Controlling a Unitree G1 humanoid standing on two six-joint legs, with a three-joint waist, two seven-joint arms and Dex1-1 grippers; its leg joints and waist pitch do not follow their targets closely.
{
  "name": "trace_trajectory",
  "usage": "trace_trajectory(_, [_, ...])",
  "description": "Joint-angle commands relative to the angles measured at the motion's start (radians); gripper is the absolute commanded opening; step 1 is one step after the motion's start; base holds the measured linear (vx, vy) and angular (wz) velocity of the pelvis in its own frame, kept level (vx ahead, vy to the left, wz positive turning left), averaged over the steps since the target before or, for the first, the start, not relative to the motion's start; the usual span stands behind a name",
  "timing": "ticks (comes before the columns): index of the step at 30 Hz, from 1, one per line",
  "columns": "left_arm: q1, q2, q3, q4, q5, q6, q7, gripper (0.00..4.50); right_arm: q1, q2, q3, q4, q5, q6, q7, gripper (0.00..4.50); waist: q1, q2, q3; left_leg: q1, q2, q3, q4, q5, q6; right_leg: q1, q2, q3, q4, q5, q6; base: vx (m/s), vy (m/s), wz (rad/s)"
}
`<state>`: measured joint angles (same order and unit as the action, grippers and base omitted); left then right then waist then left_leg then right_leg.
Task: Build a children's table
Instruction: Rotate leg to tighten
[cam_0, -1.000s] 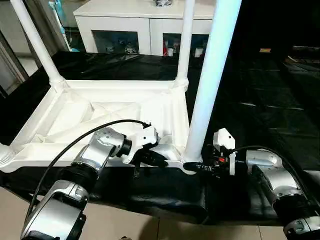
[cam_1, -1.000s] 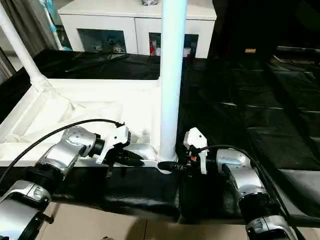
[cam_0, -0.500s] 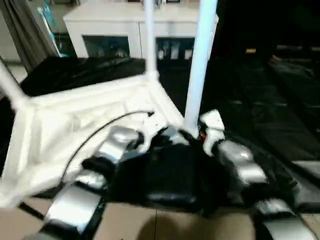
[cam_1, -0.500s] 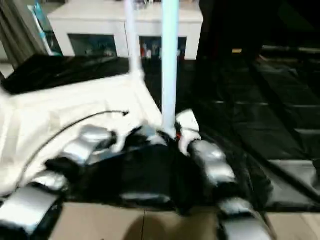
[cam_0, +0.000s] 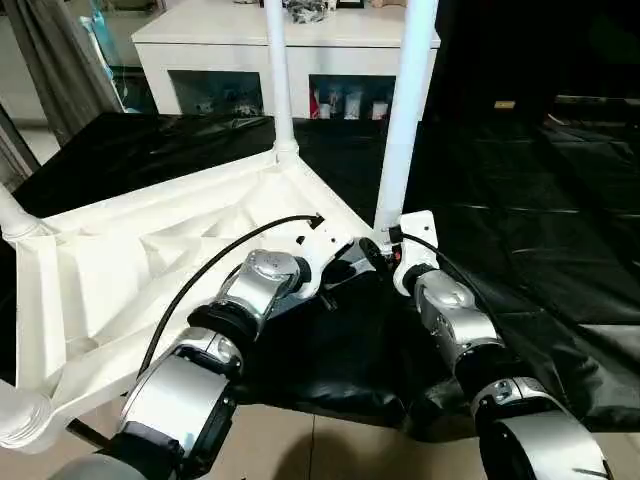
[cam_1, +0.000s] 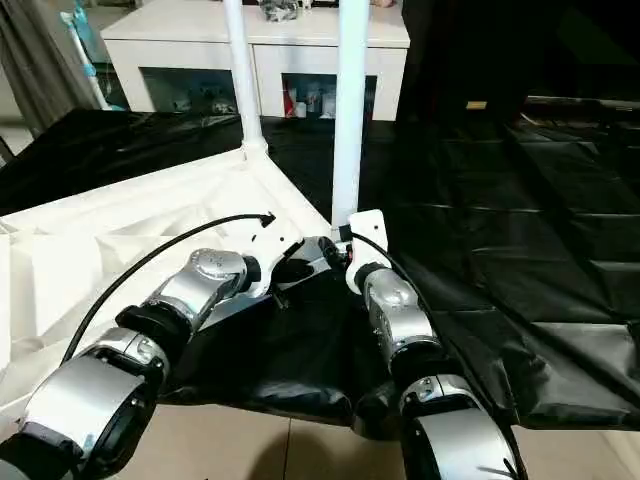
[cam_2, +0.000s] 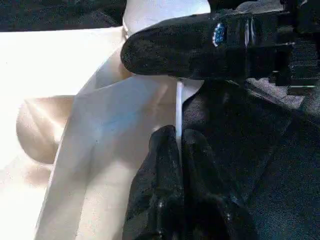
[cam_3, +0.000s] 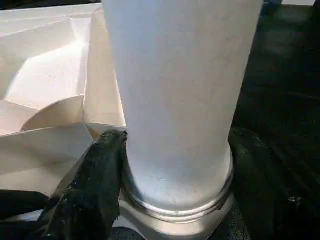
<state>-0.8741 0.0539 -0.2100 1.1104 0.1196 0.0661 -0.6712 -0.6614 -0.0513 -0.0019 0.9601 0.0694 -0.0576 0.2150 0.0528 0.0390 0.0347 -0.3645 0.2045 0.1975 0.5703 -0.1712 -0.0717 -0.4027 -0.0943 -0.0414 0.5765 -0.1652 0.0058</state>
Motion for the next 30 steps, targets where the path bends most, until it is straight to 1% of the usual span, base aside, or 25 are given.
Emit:
trace_trajectory(1, [0.017, -0.006, 0.013, 0.032, -0.002, -0.011, 0.017, 0.0, 0.024, 0.013, -0.004, 0.054, 0.003, 0.014, 0.001, 3.28, 0.0, -0.014, -0.047, 0.011, 0.012, -0.015, -0.076, -0.374, 0.032, 0.027, -0.041, 0.016, -0.09, -0.441, -0.153, 0.0, 0.0, 0.0])
trace_trajectory(2, [0.019, -0.005, 0.009, 0.03, 0.0, -0.013, 0.01, 0.0, 0.023, 0.009, -0.003, 0.052, 0.0, 0.009, 0.006, 3.28, -0.001, -0.015, -0.046, 0.011, 0.012, -0.014, -0.076, -0.379, 0.032, 0.026, -0.041, 0.016, -0.091, -0.443, -0.154, 0.0, 0.0, 0.0])
trace_trajectory(3, [0.022, -0.004, 0.006, 0.028, 0.001, -0.015, 0.001, 0.0, 0.023, 0.004, -0.001, 0.052, -0.004, 0.005, 0.013, 3.44, -0.001, -0.015, -0.046, 0.011, 0.012, -0.015, -0.077, -0.38, 0.033, 0.026, -0.041, 0.016, -0.091, -0.446, -0.154, 0.0, 0.0, 0.0])
trace_trajectory(4, [0.024, -0.003, 0.003, 0.024, 0.002, -0.017, -0.011, 0.0, 0.021, -0.002, 0.0, 0.052, -0.007, 0.002, 0.019, 3.5, 0.0, -0.016, -0.046, 0.01, 0.012, -0.015, -0.077, -0.377, 0.034, 0.027, -0.041, 0.016, -0.091, -0.446, -0.153, 0.0, 0.0, 0.0])
trace_trajectory(5, [0.027, -0.002, 0.0, 0.022, 0.002, -0.019, -0.023, 0.0, 0.02, -0.007, 0.0, 0.053, -0.009, 0.0, 0.025, 3.58, 0.0, -0.015, -0.046, 0.01, 0.012, -0.014, -0.077, -0.374, 0.034, 0.026, -0.042, 0.017, -0.09, -0.443, -0.155, 0.0, 0.0, 0.0])
trace_trajectory(8, [0.036, 0.008, -0.009, 0.01, 0.005, -0.029, -0.054, 0.0, 0.02, -0.037, 0.014, 0.046, -0.027, -0.02, 0.049, 3.86, 0.002, -0.016, -0.047, 0.01, 0.014, -0.014, -0.076, -0.366, 0.037, 0.028, -0.042, 0.017, -0.088, -0.419, -0.164, 0.0, 0.0, 0.0])
trace_trajectory(10, [0.046, 0.021, -0.016, -0.001, 0.008, -0.039, -0.085, 0.0, 0.028, -0.069, 0.038, 0.023, -0.037, -0.05, 0.146, 3.94, 0.004, -0.015, -0.049, 0.007, 0.014, -0.012, -0.074, -0.35, 0.046, 0.031, -0.041, 0.018, -0.084, -0.379, -0.176, 0.0, 0.0, 0.0])
trace_trajectory(11, [0.056, 0.032, -0.025, -0.015, 0.011, -0.046, -0.117, 0.0, 0.043, -0.094, 0.055, -0.01, -0.028, -0.061, 0.247, 3.94, 0.006, -0.017, -0.05, 0.006, 0.014, -0.01, -0.072, -0.335, 0.052, 0.032, -0.041, 0.018, -0.081, -0.35, -0.185, 0.0, 0.0, 0.0])
trace_trajectory(12, [0.065, 0.042, -0.03, -0.027, 0.012, -0.05, -0.14, 0.0, 0.059, -0.115, 0.066, -0.043, -0.012, -0.064, 0.338, 3.94, 0.011, -0.017, -0.052, 0.006, 0.015, -0.009, -0.07, -0.324, 0.067, 0.036, -0.041, 0.018, -0.078, -0.316, -0.191, 0.0, 0.0, 0.0])
trace_trajectory(13, [0.074, 0.051, -0.035, -0.04, 0.013, -0.057, -0.163, 0.0, 0.073, -0.138, 0.074, -0.075, 0.002, -0.065, 0.413, 3.94, 0.013, -0.018, -0.051, 0.006, 0.017, -0.008, -0.069, -0.316, 0.074, 0.036, -0.04, 0.019, -0.077, -0.298, -0.196, 0.0, 0.0, 0.0])
trace_trajectory(14, [0.088, 0.063, -0.039, -0.058, 0.009, -0.066, -0.2, 0.0, 0.093, -0.173, 0.086, -0.12, 0.019, -0.068, 0.502, 3.94, 0.017, -0.019, -0.052, 0.003, 0.017, -0.007, -0.068, -0.296, 0.092, 0.043, -0.042, 0.018, -0.074, -0.271, -0.204, 0.0, 0.0, 0.0])
trace_trajectory(15, [0.097, 0.073, -0.045, -0.073, 0.008, -0.076, -0.223, 0.0, 0.104, -0.196, 0.096, -0.144, 0.025, -0.074, 0.552, 3.94, 0.022, -0.02, -0.054, -0.003, 0.018, -0.006, -0.064, -0.259, 0.107, 0.048, -0.04, 0.016, -0.067, -0.236, -0.212, 0.0, 0.0, 0.0])
trace_trajectory(17, [0.109, 0.086, -0.052, -0.093, 0.006, -0.091, -0.256, 0.0, 0.117, -0.223, 0.107, -0.17, 0.031, -0.085, 0.608, 3.94, 0.025, -0.017, -0.056, -0.004, 0.02, -0.005, -0.061, -0.228, 0.118, 0.046, -0.041, 0.015, -0.063, -0.212, -0.224, 0.0, 0.0, 0.0])
trace_trajectory(18, [0.115, 0.091, -0.054, -0.101, 0.004, -0.095, -0.272, 0.0, 0.121, -0.231, 0.109, -0.178, 0.034, -0.088, 0.623, 3.94, 0.023, -0.019, -0.055, -0.01, 0.019, -0.007, -0.062, -0.216, 0.116, 0.051, -0.041, 0.013, -0.061, -0.213, -0.228, 0.0, 0.0, 0.0])
trace_trajectory(19, [0.124, 0.099, -0.057, -0.116, -0.001, -0.101, -0.299, 0.0, 0.129, -0.243, 0.112, -0.198, 0.047, -0.081, 0.657, 3.94, 0.023, -0.018, -0.055, -0.01, 0.019, -0.007, -0.063, -0.218, 0.113, 0.05, -0.041, 0.012, -0.062, -0.223, -0.227, 0.0, 0.0, 0.0])
trace_trajectory(20, [0.132, 0.107, -0.06, -0.131, -0.005, -0.108, -0.322, 0.0, 0.136, -0.253, 0.114, -0.213, 0.057, -0.078, 0.689, 3.94, 0.025, -0.017, -0.055, -0.002, 0.021, -0.006, -0.062, -0.228, 0.11, 0.046, -0.041, 0.013, -0.064, -0.237, -0.23, 0.0, 0.0, 0.0])
trace_trajectory(21, [0.153, 0.124, -0.064, -0.17, -0.019, -0.11, -0.376, 0.0, 0.153, -0.274, 0.121, -0.247, 0.075, -0.065, 0.759, 3.94, 0.026, -0.016, -0.055, -0.001, 0.024, -0.006, -0.063, -0.232, 0.11, 0.047, -0.041, 0.015, -0.062, -0.231, -0.238, 0.0, 0.0, 0.0])
trace_trajectory(23, [0.172, 0.142, -0.071, -0.211, -0.029, -0.103, -0.423, 0.0, 0.172, -0.288, 0.123, -0.284, 0.092, -0.051, 0.817, 3.94, 0.026, -0.015, -0.054, -0.004, 0.025, -0.006, -0.064, -0.234, 0.113, 0.046, -0.039, 0.014, -0.059, -0.213, -0.247, 0.0, 0.0, 0.0])
trace_trajectory(24, [0.184, 0.154, -0.08, -0.235, -0.03, -0.099, -0.449, 0.0, 0.182, -0.293, 0.124, -0.304, 0.104, -0.04, 0.846, 3.94, 0.029, -0.015, -0.054, 0.0, 0.025, -0.005, -0.064, -0.24, 0.113, 0.046, -0.039, 0.015, -0.06, -0.215, -0.246, 0.0, 0.0, 0.0])
trace_trajectory(25, [0.193, 0.162, -0.085, -0.251, -0.031, -0.096, -0.466, 0.0, 0.189, -0.296, 0.125, -0.318, 0.113, -0.033, 0.866, 3.94, 0.029, -0.014, -0.056, 0.0, 0.028, -0.006, -0.064, -0.239, 0.113, 0.045, -0.04, 0.017, -0.057, -0.202, -0.251, 0.0, 0.0, 0.0])
trace_trajectory(26, [0.197, 0.166, -0.087, -0.258, -0.032, -0.095, -0.475, 0.0, 0.193, -0.298, 0.127, -0.325, 0.118, -0.03, 0.876, 3.94, 0.028, -0.013, -0.055, -0.001, 0.027, -0.005, -0.064, -0.24, 0.113, 0.044, -0.038, 0.016, -0.057, -0.2, -0.253, 0.0, 0.0, 0.0])
trace_trajectory(27, [0.207, 0.176, -0.092, -0.276, -0.035, -0.096, -0.5, 0.0, 0.2, -0.302, 0.131, -0.341, 0.125, -0.021, 0.899, 3.94, 0.03, -0.016, -0.056, 0.001, 0.026, -0.005, -0.063, -0.239, 0.109, 0.045, -0.039, 0.016, -0.056, -0.197, -0.255, 0.0, 0.0, 0.0])
trace_trajectory(30, [0.225, 0.194, -0.1, -0.308, -0.04, -0.1, -0.543, 0.0, 0.207, -0.305, 0.138, -0.353, 0.127, -0.018, 0.921, 3.94, 0.032, -0.012, -0.055, 0.003, 0.029, -0.004, -0.065, -0.247, 0.102, 0.041, -0.039, 0.017, -0.056, -0.204, -0.255, 0.0, 0.0, 0.0])
